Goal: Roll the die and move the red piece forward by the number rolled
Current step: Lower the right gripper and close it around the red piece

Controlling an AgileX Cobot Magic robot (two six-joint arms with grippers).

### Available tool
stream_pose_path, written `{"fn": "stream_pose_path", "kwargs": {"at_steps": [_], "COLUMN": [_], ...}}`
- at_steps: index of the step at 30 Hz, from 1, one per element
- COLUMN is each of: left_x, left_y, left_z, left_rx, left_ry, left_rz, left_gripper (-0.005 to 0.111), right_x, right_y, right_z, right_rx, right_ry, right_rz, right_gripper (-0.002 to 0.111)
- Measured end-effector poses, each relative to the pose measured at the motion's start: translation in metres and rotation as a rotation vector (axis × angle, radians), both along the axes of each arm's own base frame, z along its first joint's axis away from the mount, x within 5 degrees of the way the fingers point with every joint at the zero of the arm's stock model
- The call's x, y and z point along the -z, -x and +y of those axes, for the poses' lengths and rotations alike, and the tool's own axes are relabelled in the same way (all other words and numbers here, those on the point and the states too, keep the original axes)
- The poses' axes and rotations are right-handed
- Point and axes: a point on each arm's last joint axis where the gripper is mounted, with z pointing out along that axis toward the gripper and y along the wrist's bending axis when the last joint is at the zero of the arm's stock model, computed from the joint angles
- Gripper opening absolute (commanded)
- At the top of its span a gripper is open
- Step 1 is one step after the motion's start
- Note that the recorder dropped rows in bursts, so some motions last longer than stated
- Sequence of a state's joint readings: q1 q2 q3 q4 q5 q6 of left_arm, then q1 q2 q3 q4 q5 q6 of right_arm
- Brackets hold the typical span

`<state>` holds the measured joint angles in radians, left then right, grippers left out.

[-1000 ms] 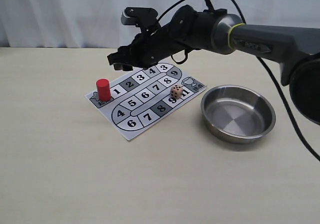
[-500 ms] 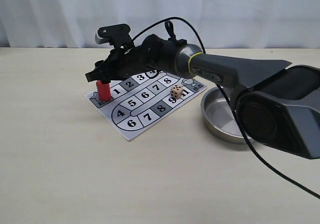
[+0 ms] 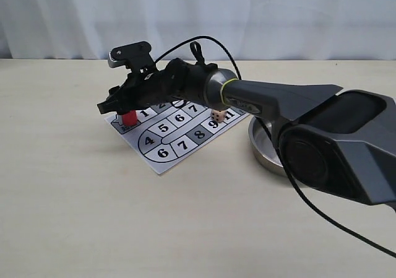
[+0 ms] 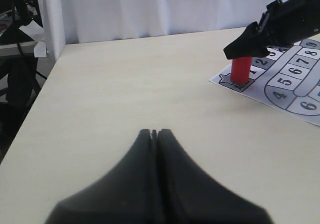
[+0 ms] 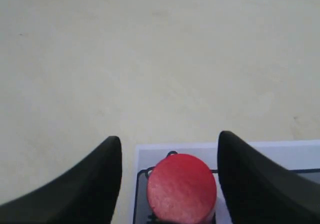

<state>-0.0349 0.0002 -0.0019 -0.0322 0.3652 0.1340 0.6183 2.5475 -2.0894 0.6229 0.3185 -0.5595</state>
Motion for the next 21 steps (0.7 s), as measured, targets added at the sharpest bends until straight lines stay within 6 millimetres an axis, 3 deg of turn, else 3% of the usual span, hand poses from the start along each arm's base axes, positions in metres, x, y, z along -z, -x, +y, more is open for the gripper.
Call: {"fn": "stream_pose_path", "kwargs": {"at_steps": [3, 8, 18, 21], "left_x": [0.000, 0.000, 0.000, 0.000], "left_y": [0.000, 0.000, 0.000, 0.000], "left_z": [0.000, 0.000, 0.000, 0.000], "left_rx": [0.000, 0.000, 0.000, 0.000], "left_ry": [0.000, 0.000, 0.000, 0.000], "left_rz": [0.000, 0.000, 0.000, 0.000], "left_gripper": [0.000, 0.000, 0.000, 0.000], "right_x": [0.000, 0.019, 0.021, 0.023], "right_y": [0.000, -0.001, -0.001, -0.001], "right_z": [0.000, -0.002, -0.002, -0.002], "right_rx": [-0.003, -0.036, -0.040, -0.040], "right_ry": [0.005, 0.088, 0.097, 0.099], "right_rz": [-0.002, -0.024, -0.026, -0.022], "right_gripper": [0.054, 0.054, 0.054, 0.044]}}
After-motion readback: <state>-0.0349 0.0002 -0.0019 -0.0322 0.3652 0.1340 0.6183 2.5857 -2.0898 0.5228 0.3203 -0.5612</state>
